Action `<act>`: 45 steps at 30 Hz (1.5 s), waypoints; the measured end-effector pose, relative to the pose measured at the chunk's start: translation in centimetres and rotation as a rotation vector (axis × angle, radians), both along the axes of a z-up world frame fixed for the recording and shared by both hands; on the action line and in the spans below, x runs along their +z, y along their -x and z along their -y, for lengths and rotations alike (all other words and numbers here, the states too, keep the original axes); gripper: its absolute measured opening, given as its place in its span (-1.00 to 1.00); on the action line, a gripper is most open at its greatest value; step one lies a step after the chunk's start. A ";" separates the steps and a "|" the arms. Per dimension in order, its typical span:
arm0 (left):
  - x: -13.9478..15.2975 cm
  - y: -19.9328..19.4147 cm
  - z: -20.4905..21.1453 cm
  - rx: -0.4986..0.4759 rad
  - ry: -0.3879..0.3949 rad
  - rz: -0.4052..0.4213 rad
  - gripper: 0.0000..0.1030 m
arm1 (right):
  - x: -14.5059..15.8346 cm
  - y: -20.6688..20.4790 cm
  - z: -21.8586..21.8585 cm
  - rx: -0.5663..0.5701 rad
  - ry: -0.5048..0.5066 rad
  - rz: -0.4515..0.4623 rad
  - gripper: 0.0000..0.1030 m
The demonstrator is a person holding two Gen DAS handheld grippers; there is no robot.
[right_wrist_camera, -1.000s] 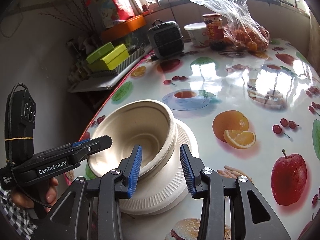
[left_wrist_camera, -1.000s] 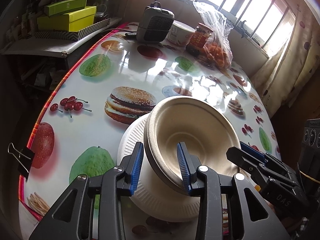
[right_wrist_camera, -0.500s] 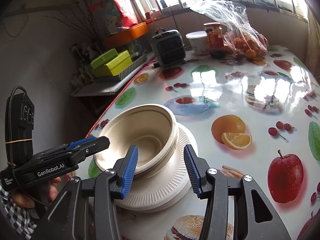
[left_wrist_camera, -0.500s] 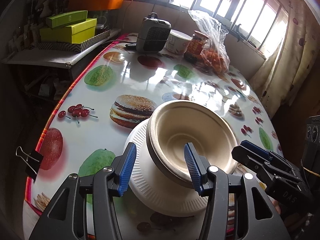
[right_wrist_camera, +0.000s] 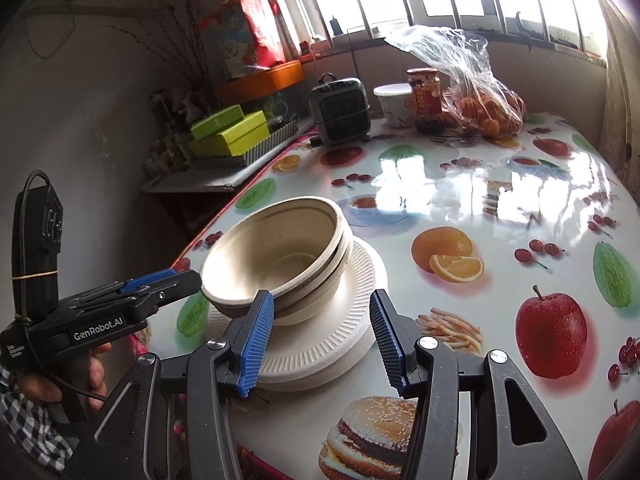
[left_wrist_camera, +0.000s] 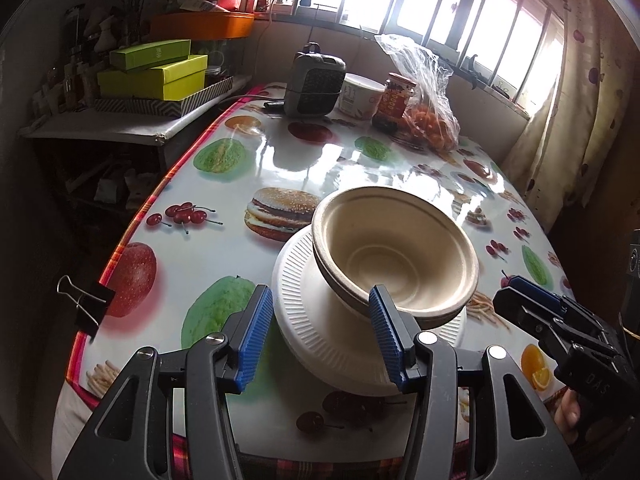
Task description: Organize plates and bowls
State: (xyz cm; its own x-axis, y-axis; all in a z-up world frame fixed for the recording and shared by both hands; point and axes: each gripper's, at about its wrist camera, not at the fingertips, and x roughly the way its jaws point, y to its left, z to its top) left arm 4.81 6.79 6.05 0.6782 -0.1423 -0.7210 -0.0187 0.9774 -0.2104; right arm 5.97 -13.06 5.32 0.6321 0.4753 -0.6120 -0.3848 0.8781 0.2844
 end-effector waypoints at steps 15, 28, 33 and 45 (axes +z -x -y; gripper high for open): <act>-1.1 3.2 0.1 -0.007 -0.032 0.039 0.00 | -1.0 3.2 -0.1 -0.008 0.032 0.031 -0.02; -5.1 5.2 1.0 0.003 -0.140 0.011 0.00 | -5.0 5.4 -0.7 -0.023 0.147 0.010 0.04; -6.0 5.2 1.2 0.002 -0.143 -0.014 0.00 | -5.9 5.4 -0.7 -0.026 0.161 -0.003 0.06; -6.9 4.8 1.9 0.003 -0.176 -0.022 0.10 | -7.1 4.9 -0.5 -0.061 0.193 -0.026 0.21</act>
